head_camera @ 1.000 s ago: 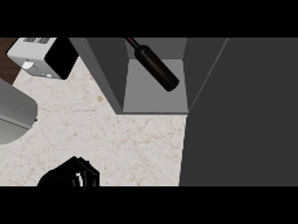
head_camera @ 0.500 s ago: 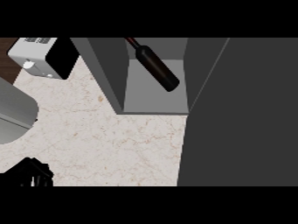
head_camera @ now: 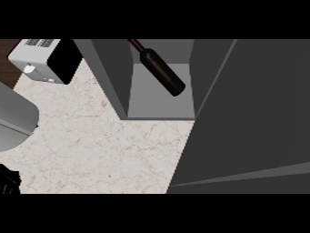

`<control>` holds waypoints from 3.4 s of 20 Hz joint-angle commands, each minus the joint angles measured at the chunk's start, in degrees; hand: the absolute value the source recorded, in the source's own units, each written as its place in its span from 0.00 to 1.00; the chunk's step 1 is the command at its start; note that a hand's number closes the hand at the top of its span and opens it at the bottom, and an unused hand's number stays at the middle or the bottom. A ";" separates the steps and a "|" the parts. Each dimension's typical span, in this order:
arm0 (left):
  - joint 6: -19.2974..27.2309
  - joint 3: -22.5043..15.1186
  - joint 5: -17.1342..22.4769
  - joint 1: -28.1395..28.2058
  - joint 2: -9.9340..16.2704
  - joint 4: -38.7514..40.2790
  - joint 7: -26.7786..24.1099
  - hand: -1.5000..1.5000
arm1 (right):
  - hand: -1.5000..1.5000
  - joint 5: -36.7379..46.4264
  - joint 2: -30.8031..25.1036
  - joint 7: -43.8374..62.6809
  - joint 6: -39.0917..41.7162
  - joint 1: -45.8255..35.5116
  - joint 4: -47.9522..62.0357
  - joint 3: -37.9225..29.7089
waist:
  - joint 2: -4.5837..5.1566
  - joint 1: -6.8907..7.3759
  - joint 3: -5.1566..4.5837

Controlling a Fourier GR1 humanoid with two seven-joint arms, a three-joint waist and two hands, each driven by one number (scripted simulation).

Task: Pick up the wine, place it into the cabinet and close the cabinet

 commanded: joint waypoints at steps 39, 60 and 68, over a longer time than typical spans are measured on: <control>-18.09 7.92 5.21 4.12 6.19 3.93 -1.84 1.00 | 1.00 15.18 7.04 0.54 -22.63 -23.37 9.92 11.74 | 1.92 6.58 -0.69; -20.23 7.27 4.65 -0.93 6.20 4.10 -0.15 1.00 | 1.00 20.54 7.46 0.47 -34.15 -56.22 35.72 -3.66 | 4.10 12.01 -0.57; -20.86 7.14 4.51 -2.48 6.41 3.46 0.67 1.00 | 1.00 21.91 7.50 -0.16 -39.95 -73.18 55.07 -10.25 | 4.81 14.06 -0.35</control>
